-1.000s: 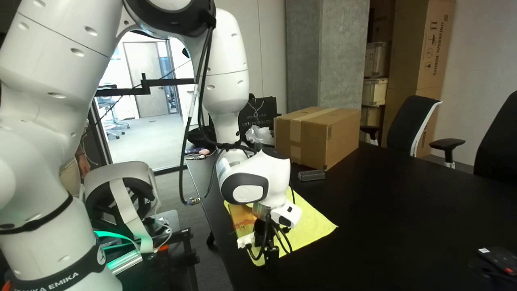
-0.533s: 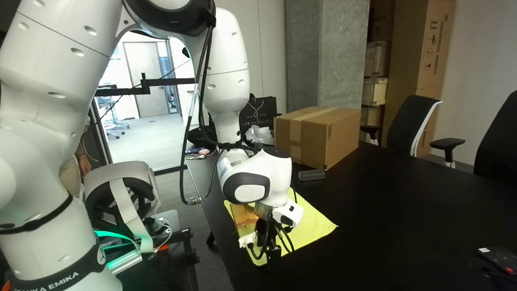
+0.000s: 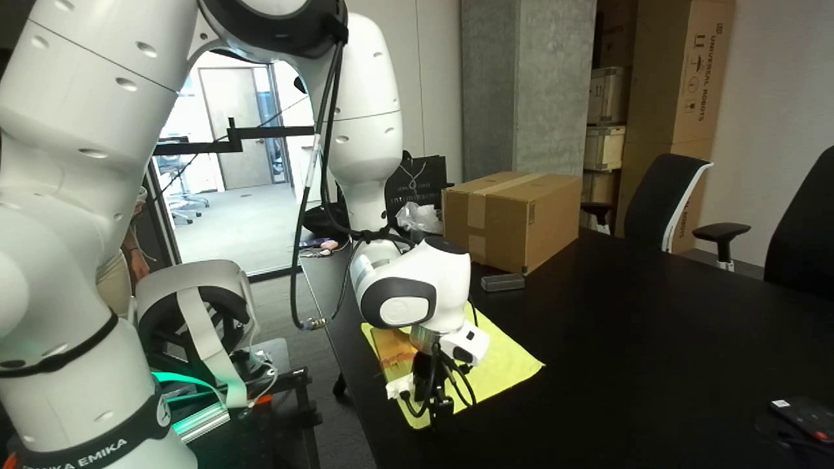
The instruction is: Fold the towel in half
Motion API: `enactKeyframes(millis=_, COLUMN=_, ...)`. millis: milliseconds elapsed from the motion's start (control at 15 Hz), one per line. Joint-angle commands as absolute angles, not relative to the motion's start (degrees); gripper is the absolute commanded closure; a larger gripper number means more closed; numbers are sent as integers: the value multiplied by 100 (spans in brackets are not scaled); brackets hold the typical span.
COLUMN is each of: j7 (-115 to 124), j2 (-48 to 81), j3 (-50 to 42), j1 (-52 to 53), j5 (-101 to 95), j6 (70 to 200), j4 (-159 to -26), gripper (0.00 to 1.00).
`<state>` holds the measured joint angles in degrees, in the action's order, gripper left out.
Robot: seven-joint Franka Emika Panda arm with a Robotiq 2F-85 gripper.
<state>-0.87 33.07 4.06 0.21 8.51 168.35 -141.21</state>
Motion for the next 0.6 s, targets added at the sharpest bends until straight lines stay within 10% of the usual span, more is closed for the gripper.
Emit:
enactKeyframes(millis=0, j7=94, j2=3343, j3=345, j1=96, j5=713, j6=16632, j4=-13984, gripper=39)
enactKeyframes(millis=533, j7=20, j2=3178, j3=401, j1=17, j5=734, j6=16198, j4=-13930, gripper=38)
